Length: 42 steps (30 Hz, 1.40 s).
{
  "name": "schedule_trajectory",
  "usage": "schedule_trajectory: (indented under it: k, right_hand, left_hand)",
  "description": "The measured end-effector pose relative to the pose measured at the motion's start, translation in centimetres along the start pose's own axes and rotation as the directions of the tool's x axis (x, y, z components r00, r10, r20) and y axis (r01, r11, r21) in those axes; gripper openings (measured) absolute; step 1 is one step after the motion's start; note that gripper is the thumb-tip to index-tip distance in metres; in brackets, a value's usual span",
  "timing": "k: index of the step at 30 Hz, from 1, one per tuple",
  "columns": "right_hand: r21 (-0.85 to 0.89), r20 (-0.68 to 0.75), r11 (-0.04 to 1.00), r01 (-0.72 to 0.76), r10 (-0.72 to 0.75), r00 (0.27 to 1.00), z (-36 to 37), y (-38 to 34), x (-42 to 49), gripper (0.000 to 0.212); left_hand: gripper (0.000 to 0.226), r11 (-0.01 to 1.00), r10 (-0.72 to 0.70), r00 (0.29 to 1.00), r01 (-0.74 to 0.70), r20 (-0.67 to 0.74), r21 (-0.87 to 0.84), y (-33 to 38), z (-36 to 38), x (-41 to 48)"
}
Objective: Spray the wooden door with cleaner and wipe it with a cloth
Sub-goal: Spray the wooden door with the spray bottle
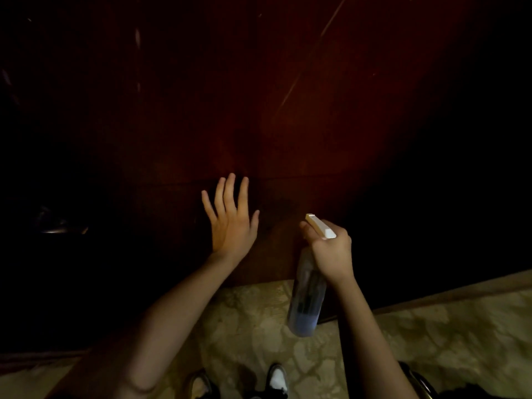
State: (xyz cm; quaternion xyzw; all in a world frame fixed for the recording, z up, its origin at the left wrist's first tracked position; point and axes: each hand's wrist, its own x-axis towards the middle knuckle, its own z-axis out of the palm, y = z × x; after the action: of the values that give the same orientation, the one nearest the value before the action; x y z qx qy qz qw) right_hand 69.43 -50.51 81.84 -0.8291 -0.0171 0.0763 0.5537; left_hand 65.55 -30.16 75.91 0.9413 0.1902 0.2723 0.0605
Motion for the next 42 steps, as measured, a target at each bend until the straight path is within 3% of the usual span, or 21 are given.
schedule_trajectory:
  k: [5,12,19,24,28,30,35,38,42]
  right_hand:
    - [-0.033,-0.085,0.999,0.015,-0.018,0.996,-4.6,0.9,1.7,0.01]
    - [-0.017,-0.107,1.0,0.007,-0.009,0.994,-8.7,2.0,3.9,0.011]
    - [-0.071,-0.085,0.997,-0.005,-0.002,0.996,-9.6,3.4,5.7,0.025]
    - [-0.068,-0.062,0.997,-0.039,0.035,0.997,-9.0,3.1,5.9,0.022]
    - [-0.134,0.057,0.988,0.077,-0.07,0.996,-7.0,1.0,5.1,0.017]
    - [-0.182,0.17,0.97,0.162,-0.131,0.977,-4.2,-0.7,4.1,0.02]
    - [-0.083,0.419,0.951,0.297,-0.237,0.876,5.0,-6.4,-0.4,0.012]
    - [0.031,0.531,0.948,0.317,-0.284,0.798,10.8,-10.4,-3.8,0.011]
    - [0.091,0.641,0.928,0.362,-0.333,0.691,18.8,-15.1,-8.0,0.013]
  left_hand:
    - [0.084,0.993,0.121,0.993,-0.121,-0.001,0.007,5.0,1.0,1.5]
    - [0.08,0.996,0.078,0.997,-0.078,0.004,0.045,9.7,3.3,2.3]
    - [0.08,0.998,0.038,0.999,-0.037,-0.015,0.05,10.1,4.0,2.6]
    - [0.077,0.998,0.034,0.999,-0.033,-0.017,0.048,10.1,3.4,2.5]
    - [0.068,1.0,0.008,1.0,-0.007,-0.031,0.011,8.4,1.2,2.5]
    - [0.063,0.992,-0.123,0.991,0.122,-0.043,-0.024,6.1,-0.7,2.1]
    - [0.051,0.912,-0.407,0.897,0.391,-0.174,-0.122,-3.4,-7.1,-0.4]
    - [0.046,0.79,-0.603,0.766,0.535,-0.222,-0.3,-9.2,-11.3,-2.4]
    - [0.036,0.634,-0.76,0.591,0.582,-0.271,-0.509,-17.5,-14.5,-5.5]
